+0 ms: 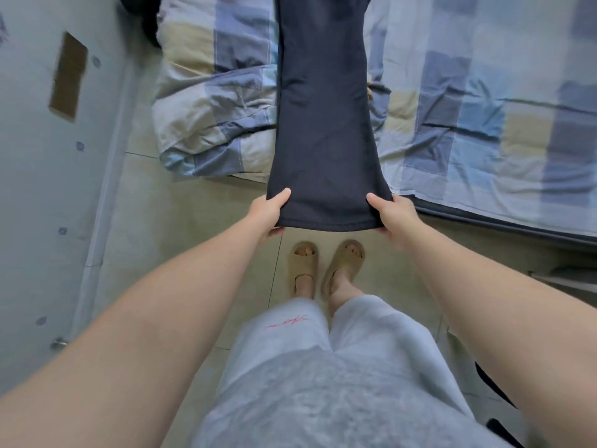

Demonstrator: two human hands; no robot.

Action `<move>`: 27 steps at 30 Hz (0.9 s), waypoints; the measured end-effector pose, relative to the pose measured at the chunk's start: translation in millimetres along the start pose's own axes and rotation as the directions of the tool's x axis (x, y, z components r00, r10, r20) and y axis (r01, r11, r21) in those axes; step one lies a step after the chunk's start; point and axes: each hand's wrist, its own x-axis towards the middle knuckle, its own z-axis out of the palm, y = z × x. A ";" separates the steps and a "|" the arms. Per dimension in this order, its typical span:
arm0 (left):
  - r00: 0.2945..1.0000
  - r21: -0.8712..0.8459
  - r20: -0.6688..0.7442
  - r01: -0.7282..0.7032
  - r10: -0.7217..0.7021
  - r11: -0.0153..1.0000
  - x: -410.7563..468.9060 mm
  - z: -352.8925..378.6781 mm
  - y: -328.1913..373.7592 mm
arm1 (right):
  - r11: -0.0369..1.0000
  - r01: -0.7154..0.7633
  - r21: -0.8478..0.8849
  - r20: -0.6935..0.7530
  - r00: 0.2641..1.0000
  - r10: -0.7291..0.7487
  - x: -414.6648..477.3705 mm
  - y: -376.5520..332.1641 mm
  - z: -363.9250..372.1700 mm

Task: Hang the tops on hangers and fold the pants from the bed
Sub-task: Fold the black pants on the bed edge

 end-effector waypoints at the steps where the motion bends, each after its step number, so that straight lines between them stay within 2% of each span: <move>1: 1.000 0.000 -0.007 -0.011 0.011 1.000 -14.8 -3.1 6.1 | 1.000 0.013 0.022 -0.004 1.000 -0.013 -14.2 -9.2 -3.6; 6: 0.998 0.059 -0.005 -0.059 0.059 0.997 -77.4 -20.2 14.2 | 0.988 0.064 0.141 -0.019 0.998 -0.062 -74.8 -26.1 -20.5; 12: 0.999 0.085 0.006 -0.044 0.044 0.995 -121.2 -27.6 -32.7 | 0.975 0.069 0.210 -0.023 0.998 -0.066 -124.4 15.0 -36.5; 18: 0.997 0.140 -0.062 0.045 -0.037 0.989 -150.7 -38.0 -106.8 | 0.996 -0.026 0.085 0.007 1.000 0.026 -165.7 99.6 -40.1; 27: 0.982 0.199 -0.169 0.112 -0.078 0.974 -205.0 -55.6 -236.7 | 0.997 -0.054 -0.057 0.109 0.992 0.060 -231.5 216.3 -47.7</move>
